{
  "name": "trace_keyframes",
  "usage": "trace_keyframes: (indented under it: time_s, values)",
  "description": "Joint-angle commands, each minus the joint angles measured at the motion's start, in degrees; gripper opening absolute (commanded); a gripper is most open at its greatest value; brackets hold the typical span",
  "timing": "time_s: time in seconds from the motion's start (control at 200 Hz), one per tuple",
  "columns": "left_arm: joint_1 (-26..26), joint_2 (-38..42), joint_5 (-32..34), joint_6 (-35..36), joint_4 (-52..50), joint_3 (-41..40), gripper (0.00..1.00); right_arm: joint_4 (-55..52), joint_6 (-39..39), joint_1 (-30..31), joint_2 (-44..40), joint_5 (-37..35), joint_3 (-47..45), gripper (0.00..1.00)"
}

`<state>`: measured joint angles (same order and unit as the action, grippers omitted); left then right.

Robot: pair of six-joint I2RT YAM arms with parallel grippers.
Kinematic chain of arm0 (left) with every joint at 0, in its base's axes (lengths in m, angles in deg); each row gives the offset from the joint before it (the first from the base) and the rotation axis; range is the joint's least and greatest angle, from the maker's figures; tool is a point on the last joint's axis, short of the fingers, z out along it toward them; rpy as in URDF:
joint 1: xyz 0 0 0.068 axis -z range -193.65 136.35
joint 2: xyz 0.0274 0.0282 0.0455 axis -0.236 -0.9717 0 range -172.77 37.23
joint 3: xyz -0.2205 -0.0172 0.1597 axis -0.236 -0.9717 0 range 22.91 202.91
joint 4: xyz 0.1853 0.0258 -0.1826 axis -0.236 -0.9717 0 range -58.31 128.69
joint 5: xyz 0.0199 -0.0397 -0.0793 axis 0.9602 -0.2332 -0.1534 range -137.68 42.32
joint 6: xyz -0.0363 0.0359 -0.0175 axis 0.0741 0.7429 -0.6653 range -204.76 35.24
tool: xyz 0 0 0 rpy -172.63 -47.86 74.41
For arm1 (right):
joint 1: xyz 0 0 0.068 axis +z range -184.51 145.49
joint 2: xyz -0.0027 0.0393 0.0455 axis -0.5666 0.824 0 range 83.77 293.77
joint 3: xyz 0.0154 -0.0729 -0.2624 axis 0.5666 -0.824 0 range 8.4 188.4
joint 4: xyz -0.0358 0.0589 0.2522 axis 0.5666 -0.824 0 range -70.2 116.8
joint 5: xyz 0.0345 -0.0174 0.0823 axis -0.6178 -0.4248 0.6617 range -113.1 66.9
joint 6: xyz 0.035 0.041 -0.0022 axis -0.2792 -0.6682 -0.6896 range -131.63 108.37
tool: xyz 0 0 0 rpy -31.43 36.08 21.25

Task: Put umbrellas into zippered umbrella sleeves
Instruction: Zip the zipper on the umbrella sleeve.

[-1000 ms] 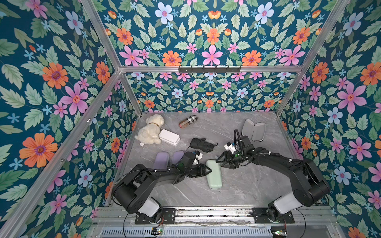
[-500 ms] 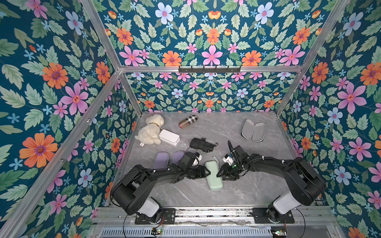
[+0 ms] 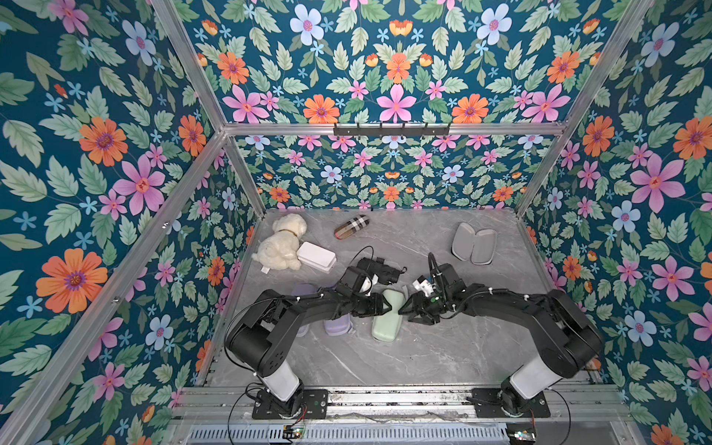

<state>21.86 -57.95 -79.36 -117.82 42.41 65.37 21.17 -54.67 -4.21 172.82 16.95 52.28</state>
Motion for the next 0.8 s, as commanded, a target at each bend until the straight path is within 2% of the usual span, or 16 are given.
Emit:
trace_keyframes:
  time_s: [0.0,0.175,0.255,0.32,0.375,0.495,0.795]
  values:
    - [0.00,-1.04,2.31,4.82,-8.07,0.79,0.61,-12.45,15.99,0.45,-5.13,-13.69,-0.90,0.61]
    - [-0.01,-3.44,3.80,7.87,-10.55,4.05,0.61,0.74,26.19,1.80,-13.98,-21.64,-9.50,0.59]
    - [-0.05,-4.46,3.95,8.18,-10.76,4.95,0.61,6.82,32.30,3.79,-16.26,-26.09,-13.13,0.50]
    - [0.00,-4.90,4.30,8.39,-10.89,5.33,0.61,8.77,35.96,4.83,-15.41,-29.27,-14.02,0.37]
    - [0.00,-5.25,4.48,8.86,-11.38,5.79,0.60,11.57,37.85,5.64,-14.17,-30.29,-14.61,0.33]
    - [0.00,-6.05,5.97,10.91,-13.94,7.20,0.57,14.46,43.28,8.78,-11.60,-32.66,-14.06,0.35]
    - [-0.26,-9.49,10.26,17.86,-21.09,10.88,0.47,20.72,46.99,9.20,-2.23,-32.06,-12.74,0.36]
